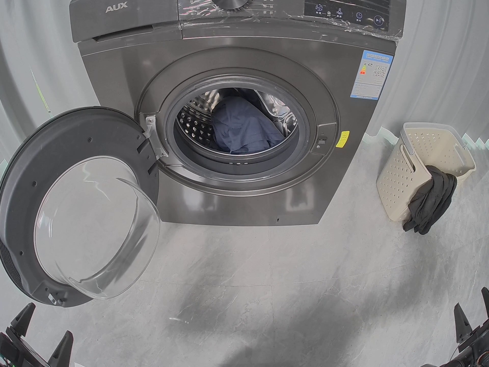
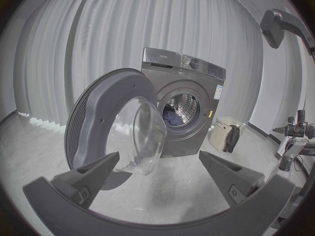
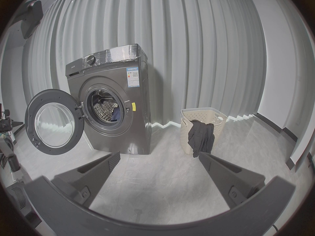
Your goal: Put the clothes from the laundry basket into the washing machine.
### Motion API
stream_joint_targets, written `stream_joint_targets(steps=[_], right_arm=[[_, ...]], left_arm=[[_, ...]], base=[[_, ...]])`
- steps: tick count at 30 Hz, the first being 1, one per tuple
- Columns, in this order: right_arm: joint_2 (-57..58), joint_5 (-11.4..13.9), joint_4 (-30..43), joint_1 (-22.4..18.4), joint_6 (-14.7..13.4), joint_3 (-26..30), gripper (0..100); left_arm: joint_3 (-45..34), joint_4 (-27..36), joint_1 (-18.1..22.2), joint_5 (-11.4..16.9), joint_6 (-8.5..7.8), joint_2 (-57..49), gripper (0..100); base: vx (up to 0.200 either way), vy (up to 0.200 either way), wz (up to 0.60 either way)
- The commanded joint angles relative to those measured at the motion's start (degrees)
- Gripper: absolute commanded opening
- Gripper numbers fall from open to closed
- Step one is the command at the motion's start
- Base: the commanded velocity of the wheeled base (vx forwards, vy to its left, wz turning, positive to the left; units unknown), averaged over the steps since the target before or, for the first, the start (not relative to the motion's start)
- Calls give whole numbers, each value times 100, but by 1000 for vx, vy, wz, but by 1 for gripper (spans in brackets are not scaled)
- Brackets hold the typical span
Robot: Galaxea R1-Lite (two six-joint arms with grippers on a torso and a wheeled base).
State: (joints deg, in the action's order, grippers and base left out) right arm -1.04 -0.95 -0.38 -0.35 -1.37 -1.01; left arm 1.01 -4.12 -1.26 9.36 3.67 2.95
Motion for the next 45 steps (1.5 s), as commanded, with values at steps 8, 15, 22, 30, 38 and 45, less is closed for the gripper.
stream_joint_targets(steps=[8,15,22,30,38,45], right_arm=[[7,69,29,-9,75,92,100],[7,78,38,0,110,92,100],[7,78,38,0,110,92,100],[7,78,38,0,110,92,100],[7,78,38,0,110,92,100],[7,78,38,0,110,92,100]], left_arm=[[13,359,143,628,-332,-295,100],[22,368,143,198,-332,-295,100],[-101,394,152,-1077,-332,-295,100],[-101,403,126,-884,-341,-295,100],[-101,403,126,-866,-332,-295,100],[-92,412,117,-857,-332,-295,100]], base=[[-50,-125,0],[-114,-200,0],[0,-171,0],[0,0,0],[0,-200,0],[0,-200,0]])
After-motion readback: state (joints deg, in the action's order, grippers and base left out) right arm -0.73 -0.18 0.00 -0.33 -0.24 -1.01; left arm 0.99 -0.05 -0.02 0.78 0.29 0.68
